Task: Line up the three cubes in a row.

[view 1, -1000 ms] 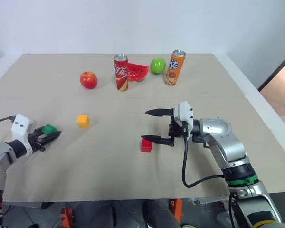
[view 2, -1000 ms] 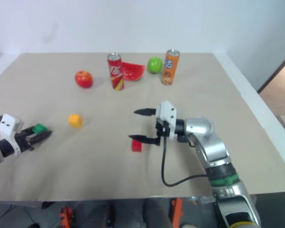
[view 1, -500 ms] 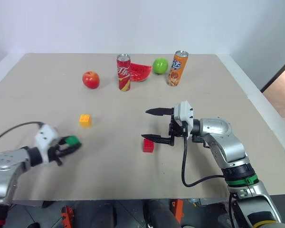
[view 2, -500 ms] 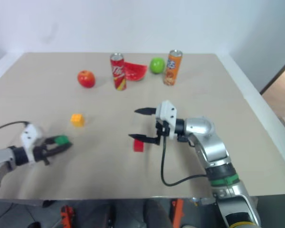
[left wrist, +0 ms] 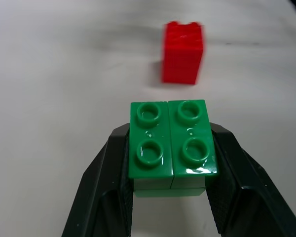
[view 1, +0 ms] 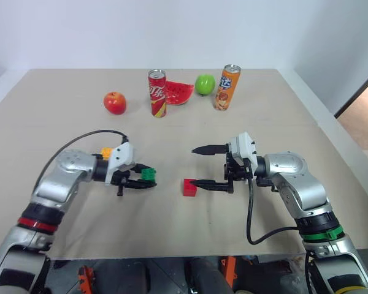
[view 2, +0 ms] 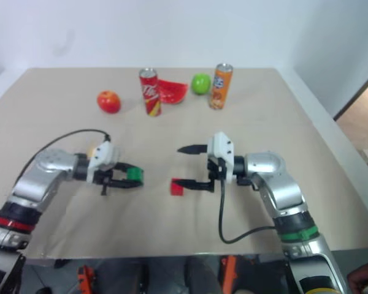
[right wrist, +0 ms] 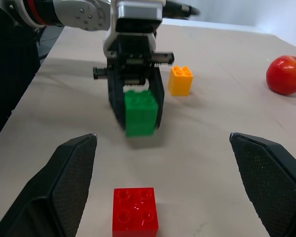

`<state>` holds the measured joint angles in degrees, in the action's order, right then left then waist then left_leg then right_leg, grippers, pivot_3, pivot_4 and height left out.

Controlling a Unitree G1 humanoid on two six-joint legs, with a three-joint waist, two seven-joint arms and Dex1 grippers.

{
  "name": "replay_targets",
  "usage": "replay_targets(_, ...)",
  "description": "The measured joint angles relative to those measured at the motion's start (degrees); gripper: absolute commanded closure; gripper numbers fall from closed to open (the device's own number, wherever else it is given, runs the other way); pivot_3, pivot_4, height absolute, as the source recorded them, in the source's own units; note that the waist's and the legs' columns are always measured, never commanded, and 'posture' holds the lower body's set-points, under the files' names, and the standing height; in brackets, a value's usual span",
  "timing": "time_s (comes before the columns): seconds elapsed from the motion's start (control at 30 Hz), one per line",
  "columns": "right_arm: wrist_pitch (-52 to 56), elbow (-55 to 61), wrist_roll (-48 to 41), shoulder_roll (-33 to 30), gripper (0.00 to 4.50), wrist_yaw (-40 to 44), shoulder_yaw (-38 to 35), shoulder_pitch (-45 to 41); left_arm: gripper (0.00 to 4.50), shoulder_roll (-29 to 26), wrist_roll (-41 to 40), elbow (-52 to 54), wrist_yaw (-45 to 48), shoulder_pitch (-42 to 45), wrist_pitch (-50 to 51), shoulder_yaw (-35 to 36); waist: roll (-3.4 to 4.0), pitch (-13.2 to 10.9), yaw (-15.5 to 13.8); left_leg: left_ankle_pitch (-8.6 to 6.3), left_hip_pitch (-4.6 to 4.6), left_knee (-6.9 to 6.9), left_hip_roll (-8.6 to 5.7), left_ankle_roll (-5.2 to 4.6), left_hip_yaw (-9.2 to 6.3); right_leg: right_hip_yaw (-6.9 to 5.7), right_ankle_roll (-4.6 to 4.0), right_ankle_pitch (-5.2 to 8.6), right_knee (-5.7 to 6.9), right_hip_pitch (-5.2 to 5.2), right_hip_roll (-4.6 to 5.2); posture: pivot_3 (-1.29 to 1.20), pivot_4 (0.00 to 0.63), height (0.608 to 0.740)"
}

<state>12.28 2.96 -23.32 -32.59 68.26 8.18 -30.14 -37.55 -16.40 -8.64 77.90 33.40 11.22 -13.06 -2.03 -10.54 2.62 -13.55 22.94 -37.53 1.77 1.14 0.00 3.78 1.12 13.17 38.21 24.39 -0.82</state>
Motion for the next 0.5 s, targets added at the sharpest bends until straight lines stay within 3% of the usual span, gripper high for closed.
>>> replay_targets(0.5,-0.2,0.3,0.0,0.0,0.00,-2.2,0.0,1.6,3.15,4.7,3.2,-4.2,1.6,1.8,-2.2,-2.7,0.00,0.0,0.0,0.00,0.01,-0.05,-0.02,0.00,-0.03,-0.02,0.01,-0.01,0.02,0.00,0.02,0.00,0.150,0.740)
